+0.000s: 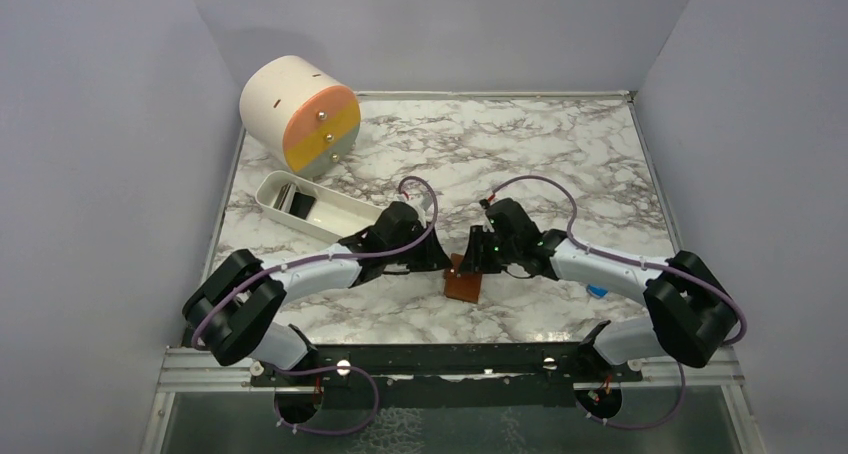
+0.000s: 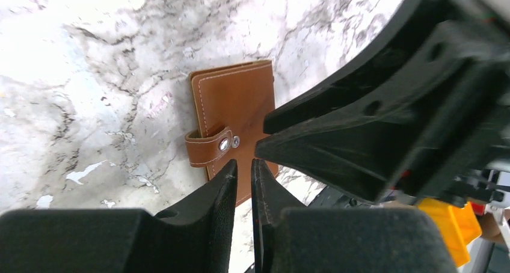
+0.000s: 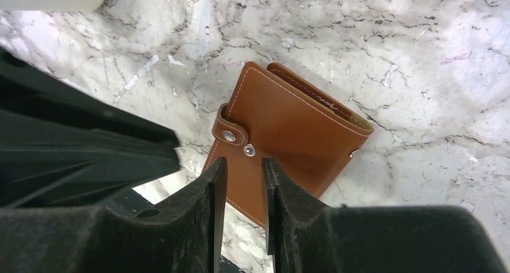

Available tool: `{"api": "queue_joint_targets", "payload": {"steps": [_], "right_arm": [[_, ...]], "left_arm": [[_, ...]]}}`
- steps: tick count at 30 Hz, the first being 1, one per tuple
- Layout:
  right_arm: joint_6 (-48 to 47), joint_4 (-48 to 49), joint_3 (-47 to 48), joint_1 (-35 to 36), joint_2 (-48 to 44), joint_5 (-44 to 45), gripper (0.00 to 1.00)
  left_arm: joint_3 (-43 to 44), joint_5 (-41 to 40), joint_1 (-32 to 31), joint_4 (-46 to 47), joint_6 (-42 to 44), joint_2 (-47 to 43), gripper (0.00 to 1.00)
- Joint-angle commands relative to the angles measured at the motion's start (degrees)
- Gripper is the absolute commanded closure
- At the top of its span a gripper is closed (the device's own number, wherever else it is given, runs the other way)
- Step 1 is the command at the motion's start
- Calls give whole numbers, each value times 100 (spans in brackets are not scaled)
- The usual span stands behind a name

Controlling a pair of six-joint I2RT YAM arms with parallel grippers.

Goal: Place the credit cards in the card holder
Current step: Close the card holder at the center of the board.

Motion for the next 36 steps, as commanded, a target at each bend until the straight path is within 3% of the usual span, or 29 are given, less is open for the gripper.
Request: {"api": "queue_joint_targets", "payload": {"steps": [1,6,14,24,36], "right_arm": [[23,194,184,41,277,-148,70],[-69,350,256,39,530,-229,64],[-262,269,440,41,693,-272,66],[-361,320,464,40,1012,-267,67],[-378,350,439,41,1044,-364,81]], "left_arm": [[-201,-357,76,-14,-187,-416,81],[-515,-168,85,199,-325,-438,82],[-904,240,67,555,-470,-339,84],[-991,443,3,927,-684,-60,77],[-955,327,-91,953,-752,462,83]]}}
